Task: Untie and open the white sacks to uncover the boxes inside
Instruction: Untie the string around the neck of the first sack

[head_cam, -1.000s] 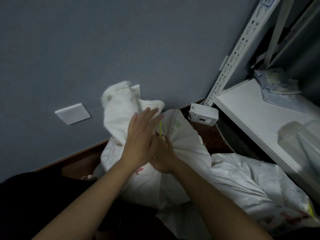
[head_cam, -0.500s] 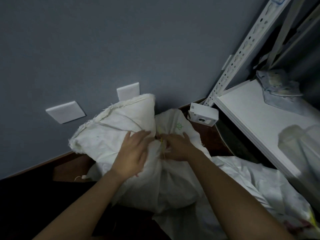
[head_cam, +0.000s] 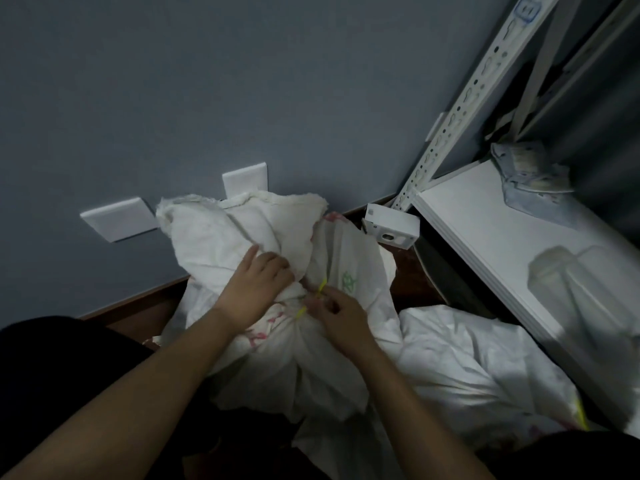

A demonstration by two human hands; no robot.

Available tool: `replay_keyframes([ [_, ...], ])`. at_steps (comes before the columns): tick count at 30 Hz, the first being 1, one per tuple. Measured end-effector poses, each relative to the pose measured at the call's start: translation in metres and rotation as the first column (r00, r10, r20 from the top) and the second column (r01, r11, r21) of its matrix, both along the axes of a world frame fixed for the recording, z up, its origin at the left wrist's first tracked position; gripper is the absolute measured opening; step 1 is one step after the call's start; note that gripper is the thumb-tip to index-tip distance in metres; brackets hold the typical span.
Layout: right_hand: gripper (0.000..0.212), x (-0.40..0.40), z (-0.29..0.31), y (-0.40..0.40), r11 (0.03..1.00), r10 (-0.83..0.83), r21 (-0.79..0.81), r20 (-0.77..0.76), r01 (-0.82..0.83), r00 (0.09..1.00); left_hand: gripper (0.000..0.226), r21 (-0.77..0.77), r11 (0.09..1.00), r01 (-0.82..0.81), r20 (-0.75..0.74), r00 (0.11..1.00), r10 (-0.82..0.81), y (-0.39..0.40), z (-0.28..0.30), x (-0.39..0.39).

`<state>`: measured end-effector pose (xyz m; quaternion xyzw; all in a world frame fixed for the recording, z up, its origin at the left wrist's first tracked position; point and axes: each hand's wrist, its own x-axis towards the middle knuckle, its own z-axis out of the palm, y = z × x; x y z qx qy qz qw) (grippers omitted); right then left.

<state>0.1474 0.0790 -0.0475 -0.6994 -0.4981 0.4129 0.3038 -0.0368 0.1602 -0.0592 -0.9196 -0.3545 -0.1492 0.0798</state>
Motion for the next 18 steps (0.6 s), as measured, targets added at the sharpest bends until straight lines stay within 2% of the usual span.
replay_keyframes([
  [1,0.010,-0.002,0.001,0.001,1.000,-0.007,0.027,0.027,0.006,1.000,0.026,0.029,0.999,-0.037,-0.002,0.999,0.037,-0.007,-0.003,-0.001],
  [3,0.027,-0.002,0.000,0.008,0.995,0.002,0.097,0.136,-0.015,0.991,0.034,0.053,0.994,-0.097,-0.027,0.995,0.098,-0.024,-0.002,0.000],
  [5,0.034,0.002,-0.002,0.019,0.985,0.040,0.154,0.262,-0.082,0.964,0.047,0.024,0.997,-0.070,-0.039,0.997,0.070,-0.036,0.003,0.002],
  [7,0.032,0.005,-0.006,0.028,0.970,0.095,0.149,0.489,-0.190,0.867,0.059,-0.047,0.999,-0.016,-0.040,0.999,0.014,-0.044,0.001,-0.001],
  [9,0.032,0.004,-0.007,0.035,0.929,0.059,0.232,0.673,-0.287,0.737,0.045,-0.129,0.991,-0.029,0.012,0.999,0.030,-0.051,-0.003,-0.003],
  [10,0.035,0.003,-0.007,0.037,0.908,0.059,0.260,0.695,-0.327,0.716,0.042,-0.172,0.983,-0.070,0.038,0.996,0.078,-0.054,-0.003,-0.003],
  [12,0.036,0.005,0.000,0.043,0.889,0.168,0.259,0.581,-0.377,0.796,0.056,-0.262,0.947,-0.185,0.033,0.979,0.200,-0.057,-0.002,0.001],
  [15,0.028,0.009,0.007,0.039,0.899,0.258,0.269,0.311,-0.345,0.915,0.044,-0.337,0.904,-0.261,0.081,0.949,0.305,-0.054,0.000,0.007],
  [18,0.026,0.010,0.011,0.022,0.922,0.212,0.262,0.268,-0.283,0.940,0.040,-0.488,0.842,-0.232,0.198,0.909,0.366,-0.044,0.000,0.013],
])
